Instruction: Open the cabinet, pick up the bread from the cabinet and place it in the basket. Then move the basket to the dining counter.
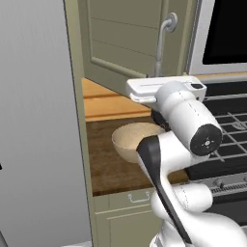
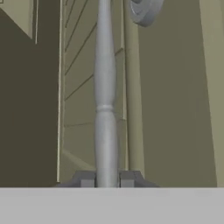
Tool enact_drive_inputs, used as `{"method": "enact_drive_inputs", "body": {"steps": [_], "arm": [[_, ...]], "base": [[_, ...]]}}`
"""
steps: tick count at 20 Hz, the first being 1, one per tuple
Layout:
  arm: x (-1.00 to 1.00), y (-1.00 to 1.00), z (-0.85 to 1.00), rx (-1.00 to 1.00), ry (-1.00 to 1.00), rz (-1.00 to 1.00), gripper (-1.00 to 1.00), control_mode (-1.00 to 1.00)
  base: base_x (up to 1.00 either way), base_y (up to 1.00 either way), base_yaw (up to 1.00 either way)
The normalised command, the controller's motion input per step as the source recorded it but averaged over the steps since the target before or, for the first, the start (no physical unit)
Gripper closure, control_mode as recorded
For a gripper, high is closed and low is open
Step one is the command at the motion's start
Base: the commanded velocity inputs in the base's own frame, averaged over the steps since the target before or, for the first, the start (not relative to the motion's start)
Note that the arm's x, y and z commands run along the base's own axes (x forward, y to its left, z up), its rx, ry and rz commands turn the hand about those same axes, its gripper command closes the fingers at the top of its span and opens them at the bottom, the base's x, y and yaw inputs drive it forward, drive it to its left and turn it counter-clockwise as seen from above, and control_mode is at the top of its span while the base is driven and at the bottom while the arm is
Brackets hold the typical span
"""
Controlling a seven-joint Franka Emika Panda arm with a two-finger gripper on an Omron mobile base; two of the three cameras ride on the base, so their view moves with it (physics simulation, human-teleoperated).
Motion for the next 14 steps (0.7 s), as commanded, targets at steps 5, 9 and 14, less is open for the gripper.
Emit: {"method": "enact_drive_inputs", "body": {"steps": [5,9,14], "arm": [[-0.68,0.08,0.27,0.0,0.01,0.04,-1.0,-1.0],[-1.0,-0.36,0.39,0.02,0.0,0.0,-1.0,-1.0],[-0.74,-1.0,0.27,0.09,0.08,0.01,-1.0,-1.0]], "base": [[0.0,0.0,0.0],[0.0,0.0,0.0],[0.0,0.0,0.0]]}}
